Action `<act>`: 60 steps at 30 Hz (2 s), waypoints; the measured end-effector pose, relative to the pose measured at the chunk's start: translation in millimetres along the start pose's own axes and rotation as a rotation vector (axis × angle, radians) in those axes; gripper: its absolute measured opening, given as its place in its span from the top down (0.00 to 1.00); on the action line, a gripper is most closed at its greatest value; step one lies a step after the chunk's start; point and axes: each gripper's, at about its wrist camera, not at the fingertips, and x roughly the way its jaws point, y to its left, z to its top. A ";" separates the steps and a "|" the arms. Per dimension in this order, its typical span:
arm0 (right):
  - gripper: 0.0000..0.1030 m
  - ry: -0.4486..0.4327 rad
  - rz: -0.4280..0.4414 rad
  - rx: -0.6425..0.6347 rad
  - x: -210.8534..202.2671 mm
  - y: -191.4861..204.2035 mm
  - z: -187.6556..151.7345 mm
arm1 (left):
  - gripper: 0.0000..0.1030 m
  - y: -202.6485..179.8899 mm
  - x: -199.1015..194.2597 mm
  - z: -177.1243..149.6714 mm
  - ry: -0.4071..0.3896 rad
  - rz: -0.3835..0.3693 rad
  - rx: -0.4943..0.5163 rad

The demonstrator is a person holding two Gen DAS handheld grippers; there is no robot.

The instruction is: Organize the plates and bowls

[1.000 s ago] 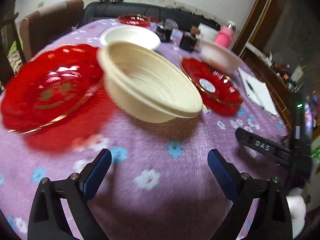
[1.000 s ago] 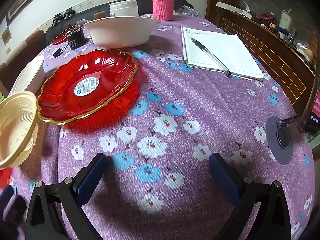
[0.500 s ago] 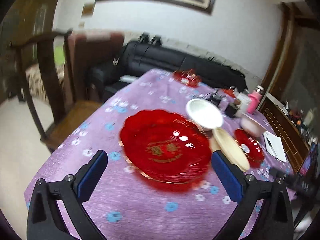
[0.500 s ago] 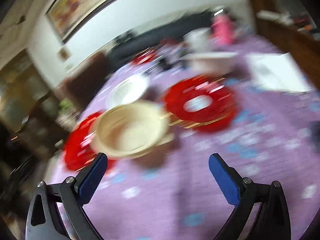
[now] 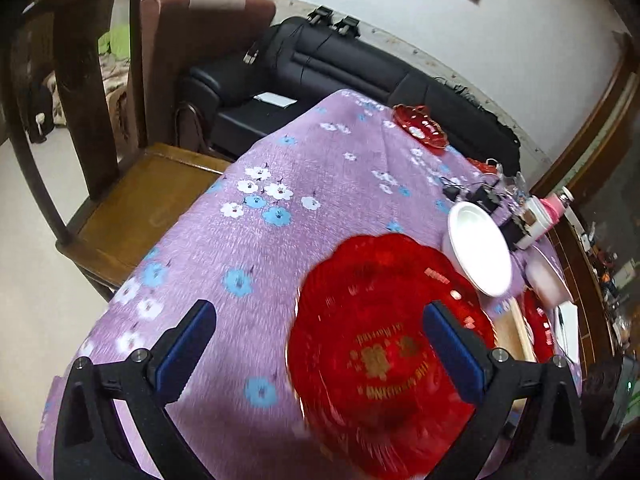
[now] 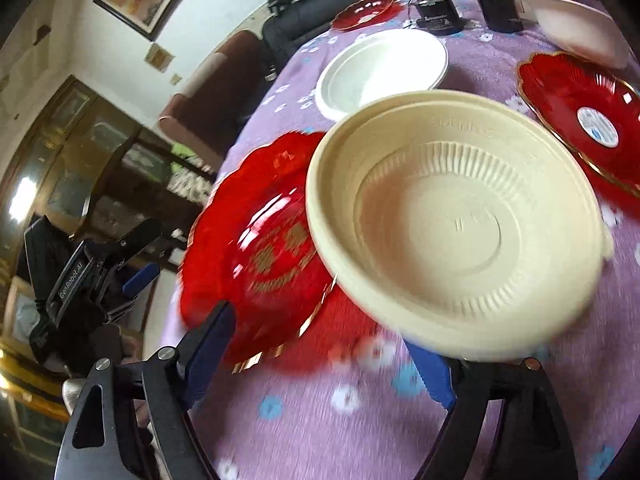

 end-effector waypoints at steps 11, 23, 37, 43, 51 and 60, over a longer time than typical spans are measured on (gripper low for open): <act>0.36 0.006 -0.052 0.026 27.4 4.7 12.6 | 0.56 -9.9 54.4 5.9 0.133 -0.021 0.046; 0.71 0.010 -0.094 -0.088 35.9 29.8 9.2 | 0.83 11.4 18.9 -0.5 0.073 0.051 0.024; 0.71 0.008 -0.056 -0.237 32.5 67.7 -12.9 | 0.83 33.6 -54.8 -16.8 -0.051 0.030 -0.027; 0.71 0.004 -0.071 -0.292 33.7 76.1 -24.4 | 0.83 43.5 -63.9 -34.1 -0.055 0.047 -0.039; 0.71 0.021 -0.090 -0.289 35.5 69.4 -36.5 | 0.83 54.7 -57.2 -52.2 -0.027 0.048 -0.070; 0.71 0.023 -0.106 -0.282 42.4 67.1 -40.9 | 0.83 58.7 -45.6 -60.6 -0.006 0.060 -0.080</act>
